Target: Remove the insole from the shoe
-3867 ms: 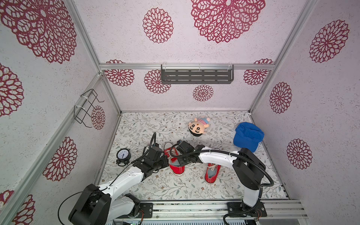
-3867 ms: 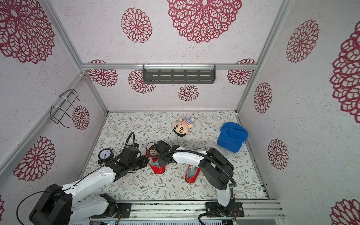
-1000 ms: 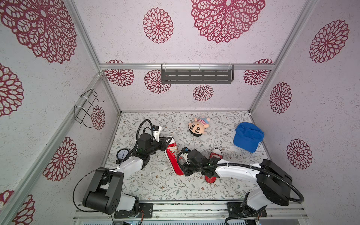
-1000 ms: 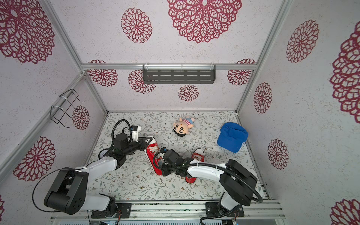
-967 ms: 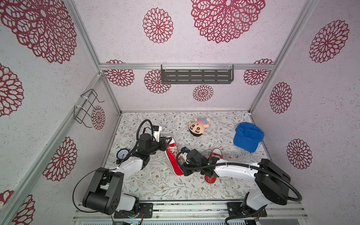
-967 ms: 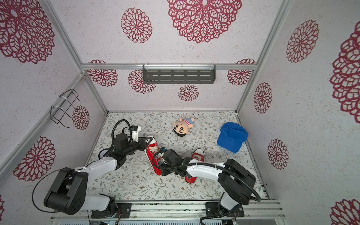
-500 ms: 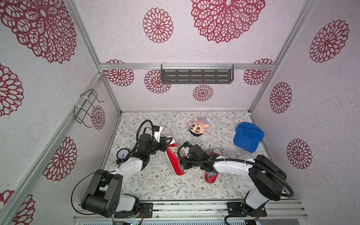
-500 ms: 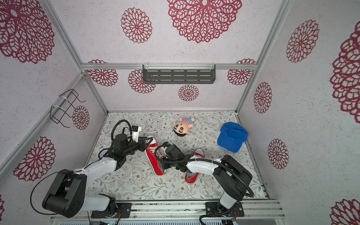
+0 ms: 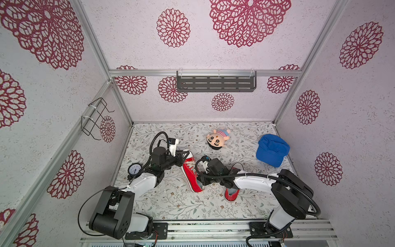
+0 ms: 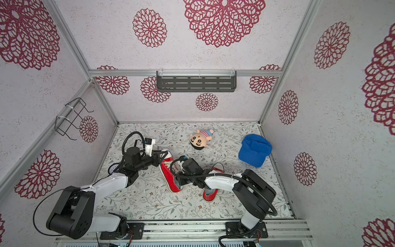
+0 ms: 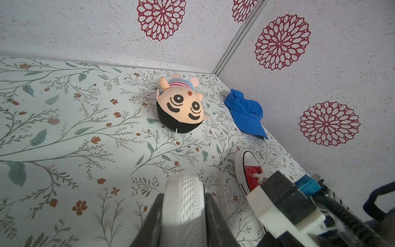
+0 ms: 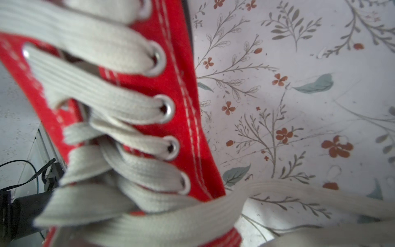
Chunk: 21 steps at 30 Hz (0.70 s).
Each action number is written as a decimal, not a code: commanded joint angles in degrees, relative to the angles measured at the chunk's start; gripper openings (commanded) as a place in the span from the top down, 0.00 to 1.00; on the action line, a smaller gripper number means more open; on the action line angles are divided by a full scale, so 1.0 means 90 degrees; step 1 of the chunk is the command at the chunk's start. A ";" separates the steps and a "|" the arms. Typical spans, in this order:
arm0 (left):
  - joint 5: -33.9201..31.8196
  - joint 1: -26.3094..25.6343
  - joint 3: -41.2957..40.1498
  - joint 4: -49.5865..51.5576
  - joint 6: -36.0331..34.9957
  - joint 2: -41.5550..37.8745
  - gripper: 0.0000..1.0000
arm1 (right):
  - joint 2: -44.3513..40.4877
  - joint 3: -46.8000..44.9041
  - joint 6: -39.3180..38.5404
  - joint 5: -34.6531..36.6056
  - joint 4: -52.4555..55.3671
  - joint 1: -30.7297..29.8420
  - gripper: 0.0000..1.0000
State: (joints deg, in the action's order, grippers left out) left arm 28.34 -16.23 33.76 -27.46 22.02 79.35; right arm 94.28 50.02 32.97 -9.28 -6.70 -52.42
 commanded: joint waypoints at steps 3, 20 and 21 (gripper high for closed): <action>0.0416 -0.0056 -0.0001 -0.0175 -0.0207 -0.0135 1.00 | -0.0024 0.0127 -0.0102 0.0826 0.0803 0.0192 0.78; 0.0484 -0.0232 0.0047 -0.0304 -0.0230 -0.0091 1.00 | 0.0462 0.0145 -0.0023 -0.0211 -0.0106 0.0120 0.75; 0.0488 -0.0247 0.0065 -0.0312 -0.0239 -0.0078 1.00 | 0.0530 0.0178 -0.0012 -0.0299 -0.0204 0.0083 0.75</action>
State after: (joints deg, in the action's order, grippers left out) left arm 28.69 -16.64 33.76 -27.86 21.04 79.35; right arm 96.44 51.05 32.62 -11.22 -7.25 -52.12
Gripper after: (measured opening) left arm 0.279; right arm 0.246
